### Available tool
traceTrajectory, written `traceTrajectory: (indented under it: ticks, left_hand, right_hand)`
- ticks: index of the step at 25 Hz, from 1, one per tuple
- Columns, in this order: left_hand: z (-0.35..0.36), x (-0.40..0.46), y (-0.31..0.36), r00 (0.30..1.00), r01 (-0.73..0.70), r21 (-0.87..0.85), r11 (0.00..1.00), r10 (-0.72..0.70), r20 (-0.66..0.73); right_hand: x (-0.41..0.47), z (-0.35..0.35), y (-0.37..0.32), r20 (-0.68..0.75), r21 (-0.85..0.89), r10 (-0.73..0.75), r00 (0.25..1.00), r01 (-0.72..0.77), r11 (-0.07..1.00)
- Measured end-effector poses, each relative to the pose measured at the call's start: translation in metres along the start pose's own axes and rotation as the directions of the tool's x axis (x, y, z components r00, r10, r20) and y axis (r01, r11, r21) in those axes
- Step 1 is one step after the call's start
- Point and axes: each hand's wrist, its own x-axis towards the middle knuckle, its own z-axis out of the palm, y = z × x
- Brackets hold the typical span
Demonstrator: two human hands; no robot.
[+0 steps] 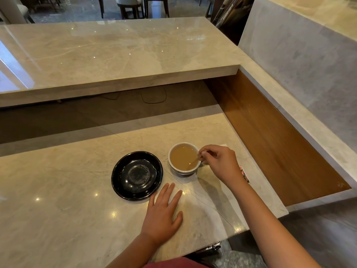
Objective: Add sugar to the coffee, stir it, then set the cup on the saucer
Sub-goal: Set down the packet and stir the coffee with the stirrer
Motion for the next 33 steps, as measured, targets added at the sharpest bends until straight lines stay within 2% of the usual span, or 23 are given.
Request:
traceTrajectory:
  ticks: [4,9,14,19,22,24,27,33]
  left_hand:
    - [0.0,0.0,0.0,1.0,-0.003,-0.01,1.0,0.003,-0.005]
    - [0.0,0.0,0.0,1.0,-0.003,-0.011,1.0,0.003,-0.001]
    - [-0.001,0.0,-0.001,1.0,-0.009,-0.006,1.0,0.009,-0.001]
    - [0.002,0.0,-0.002,1.0,0.009,-0.007,1.0,-0.009,-0.009]
    - [0.004,-0.001,-0.002,1.0,0.009,-0.001,1.0,-0.009,0.005]
    - [0.004,0.0,-0.002,1.0,0.007,-0.002,1.0,-0.007,0.011]
    - [0.005,0.0,-0.003,1.0,0.004,0.0,1.0,-0.004,0.016]
    - [0.004,0.0,-0.003,1.0,0.002,-0.002,1.0,-0.002,0.007]
  right_hand:
    - [-0.005,0.019,0.008,-0.096,0.254,0.111,0.989,-0.084,0.964]
    - [-0.001,0.038,0.016,-0.22,0.301,0.128,0.967,-0.057,0.952]
    - [0.003,0.031,0.024,-0.296,0.115,0.028,0.955,0.006,0.993]
    - [-0.002,0.014,0.023,-0.189,-0.156,-0.158,0.969,0.129,0.979]
    - [-0.004,0.008,0.021,-0.146,-0.166,-0.142,0.979,0.118,0.979]
    - [-0.007,0.006,0.02,-0.133,-0.115,-0.081,0.988,0.066,0.991]
    - [-0.011,0.007,0.023,-0.127,0.079,0.05,0.991,-0.04,0.996]
    - [-0.014,0.031,0.021,-0.165,0.401,0.21,0.964,-0.129,0.907]
